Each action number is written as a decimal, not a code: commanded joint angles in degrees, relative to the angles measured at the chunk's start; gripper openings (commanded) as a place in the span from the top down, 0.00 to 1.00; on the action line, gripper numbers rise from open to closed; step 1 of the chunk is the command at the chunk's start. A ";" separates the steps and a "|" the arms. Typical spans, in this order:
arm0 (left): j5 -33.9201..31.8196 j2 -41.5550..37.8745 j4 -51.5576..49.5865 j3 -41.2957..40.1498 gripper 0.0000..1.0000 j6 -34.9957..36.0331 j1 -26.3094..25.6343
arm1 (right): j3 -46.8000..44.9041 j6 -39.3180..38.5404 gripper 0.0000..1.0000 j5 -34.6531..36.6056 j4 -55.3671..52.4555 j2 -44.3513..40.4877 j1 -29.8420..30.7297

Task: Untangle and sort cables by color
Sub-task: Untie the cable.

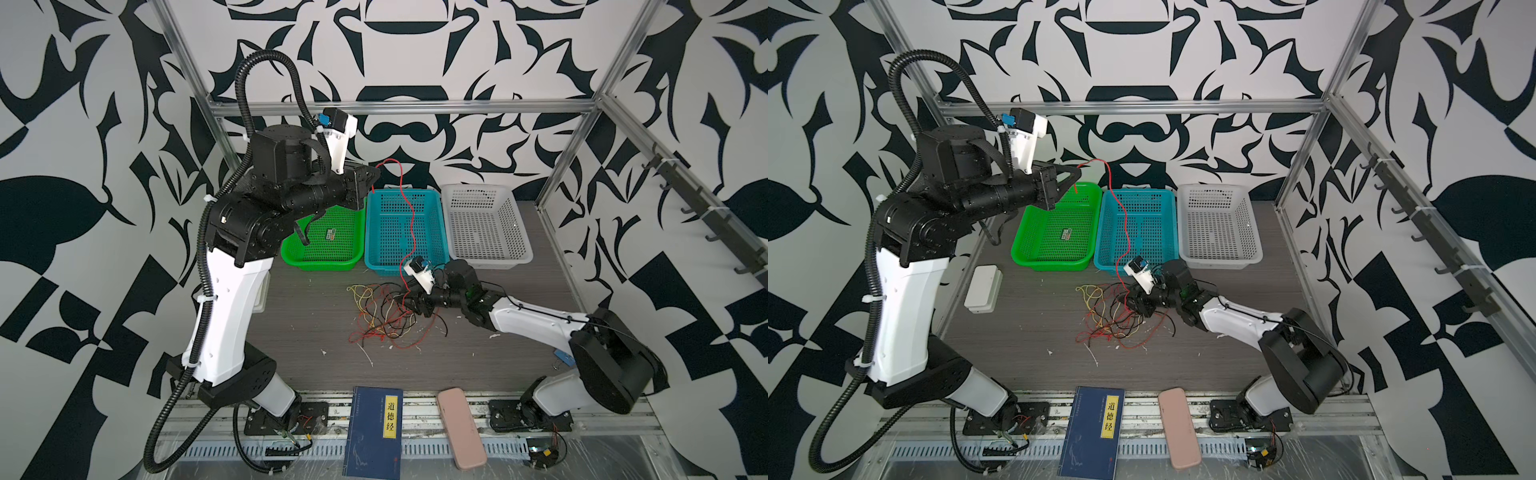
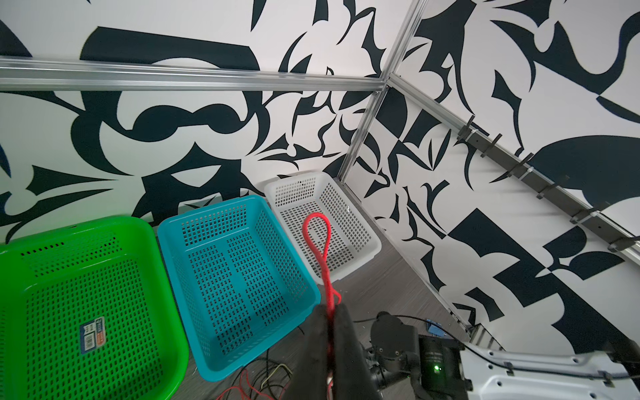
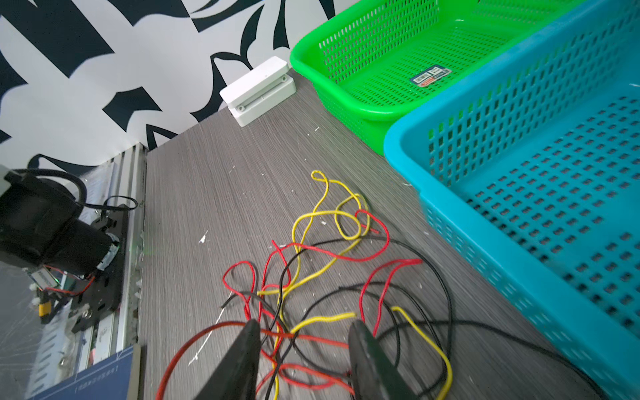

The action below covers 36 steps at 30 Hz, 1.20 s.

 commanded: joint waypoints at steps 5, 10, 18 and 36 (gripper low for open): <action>0.74 -1.60 1.24 -2.98 1.00 -0.13 0.34 | 1.80 -3.58 0.55 7.74 -5.74 -8.71 0.04; 0.45 -1.77 1.32 -3.08 1.00 -0.04 0.34 | 5.58 -6.70 0.55 8.93 -10.91 -12.47 0.03; 1.22 -2.30 1.85 -3.11 1.00 -0.58 0.34 | 10.68 -6.02 0.52 1.42 -12.99 -7.81 0.03; 2.01 -3.28 3.00 -3.76 1.00 -1.45 0.31 | 15.50 5.62 0.67 -2.11 14.30 10.49 2.31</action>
